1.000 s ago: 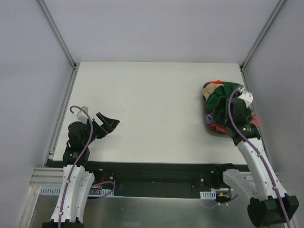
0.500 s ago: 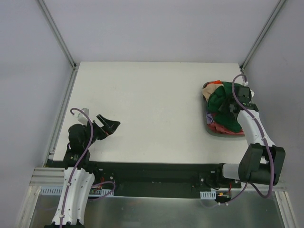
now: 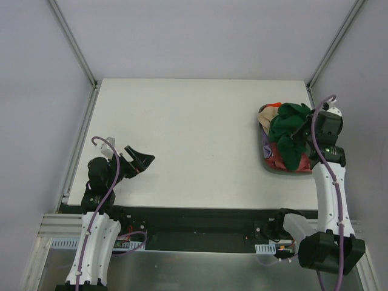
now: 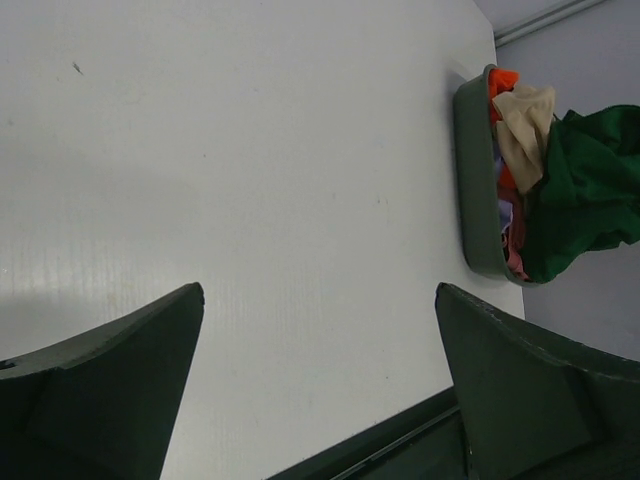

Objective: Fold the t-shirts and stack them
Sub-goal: Grab crumpled tshirt from bin with the right arm, then move the tshirt to the center of the board

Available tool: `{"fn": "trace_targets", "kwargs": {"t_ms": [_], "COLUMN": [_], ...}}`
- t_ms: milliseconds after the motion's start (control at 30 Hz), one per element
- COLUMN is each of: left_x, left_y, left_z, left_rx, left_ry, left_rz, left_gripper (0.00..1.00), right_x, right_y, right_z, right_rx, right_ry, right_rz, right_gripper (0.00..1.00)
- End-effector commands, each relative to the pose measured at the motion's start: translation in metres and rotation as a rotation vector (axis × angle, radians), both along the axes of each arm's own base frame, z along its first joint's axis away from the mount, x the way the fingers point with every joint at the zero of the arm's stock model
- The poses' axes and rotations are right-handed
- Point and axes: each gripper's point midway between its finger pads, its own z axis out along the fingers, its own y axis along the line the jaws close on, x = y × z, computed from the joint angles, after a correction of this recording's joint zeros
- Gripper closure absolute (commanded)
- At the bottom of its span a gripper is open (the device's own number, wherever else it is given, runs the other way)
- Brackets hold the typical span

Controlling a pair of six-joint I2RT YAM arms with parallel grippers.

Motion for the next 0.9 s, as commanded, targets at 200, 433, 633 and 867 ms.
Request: {"fn": "trace_targets", "kwargs": {"t_ms": [200,433,633,867], "left_x": [-0.003,-0.001,0.000,0.002], "left_y": [-0.014,-0.011,-0.009,-0.004], "left_z": [0.017,0.013,0.011,0.007], "left_rx": [-0.035,-0.034,-0.030,-0.011], "left_ry": [-0.103,-0.097,-0.091,-0.075], "left_rz": [-0.086,-0.065,-0.056,-0.020], "left_gripper": [0.01,0.01,0.01,0.01], "right_x": [-0.026,-0.091,-0.112,-0.050], "right_y": [0.129,0.251,0.337,0.342], "right_z": [0.188,0.265,0.276,0.224], "right_rx": [0.173,0.251,0.297,0.102], "right_ry": [-0.435,-0.618,-0.614,-0.483], "right_rz": [0.604,1.094,1.361,1.169], "right_gripper": [0.99,0.99,0.99,0.90]}}
